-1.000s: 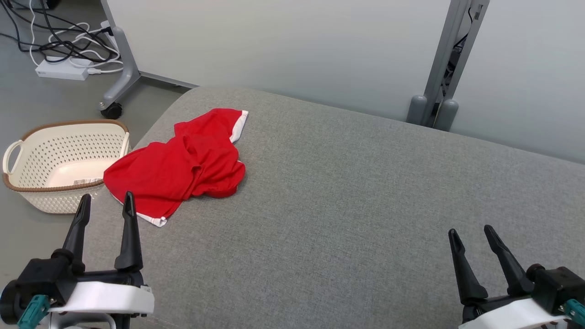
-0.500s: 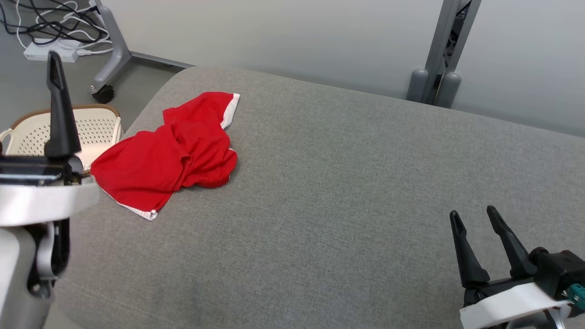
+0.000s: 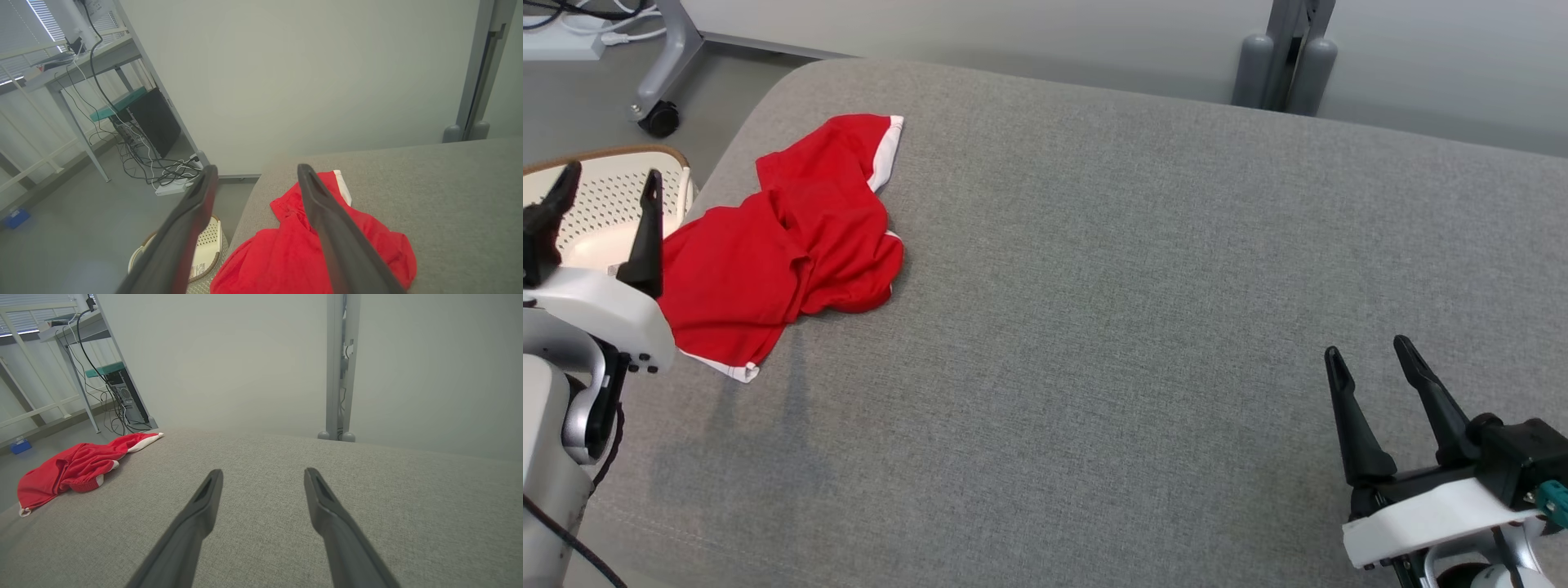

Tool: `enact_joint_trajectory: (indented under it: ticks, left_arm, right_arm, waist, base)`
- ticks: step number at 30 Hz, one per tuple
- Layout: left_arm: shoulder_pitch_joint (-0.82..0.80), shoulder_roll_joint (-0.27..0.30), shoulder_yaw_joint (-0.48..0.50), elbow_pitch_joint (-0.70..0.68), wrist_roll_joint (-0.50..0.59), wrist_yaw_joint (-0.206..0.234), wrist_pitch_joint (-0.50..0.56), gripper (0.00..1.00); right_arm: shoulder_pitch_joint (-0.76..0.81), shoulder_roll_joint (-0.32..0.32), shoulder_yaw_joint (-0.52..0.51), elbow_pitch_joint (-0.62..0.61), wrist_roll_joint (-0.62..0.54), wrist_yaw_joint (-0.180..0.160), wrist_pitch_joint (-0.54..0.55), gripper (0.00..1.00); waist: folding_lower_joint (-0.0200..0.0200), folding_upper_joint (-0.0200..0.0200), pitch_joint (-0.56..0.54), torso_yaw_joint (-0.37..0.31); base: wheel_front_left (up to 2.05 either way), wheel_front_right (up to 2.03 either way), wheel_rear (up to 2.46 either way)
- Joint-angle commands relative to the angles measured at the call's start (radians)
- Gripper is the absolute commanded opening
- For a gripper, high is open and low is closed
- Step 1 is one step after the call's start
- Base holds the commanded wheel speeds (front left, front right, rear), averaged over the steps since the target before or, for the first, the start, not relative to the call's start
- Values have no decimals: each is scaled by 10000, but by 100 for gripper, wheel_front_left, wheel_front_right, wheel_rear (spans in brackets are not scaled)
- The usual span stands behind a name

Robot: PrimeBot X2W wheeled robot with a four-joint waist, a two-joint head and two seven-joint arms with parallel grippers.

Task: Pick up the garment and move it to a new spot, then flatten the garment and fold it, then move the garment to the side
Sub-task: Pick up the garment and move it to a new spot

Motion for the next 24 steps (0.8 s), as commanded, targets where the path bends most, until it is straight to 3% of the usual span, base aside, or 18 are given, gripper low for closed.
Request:
enact_joint_trajectory:
  ticks: [1, 13, 24]
  left_arm:
    - [-283, -16, -187, 578, 173, -174, -45, 100]
    - [-1188, -936, -1280, 4873, 157, -1438, 478, 100]
    - [-1506, -1566, -1424, 7785, -615, -1775, 1788, 100]
  right_arm:
    - [-218, -58, -23, -76, -96, 0, 59, 100]
    - [-745, -59, 171, -341, -535, 0, 421, 100]
    - [-997, -57, 164, -521, -681, 0, 506, 100]
  waist:
    - [0, 0, 203, -80]
    - [0, 0, 1202, -475]
    - [0, 0, 1868, -1062]
  base:
    - [0, 0, 0]
    - [0, 0, 0]
    - [0, 0, 0]
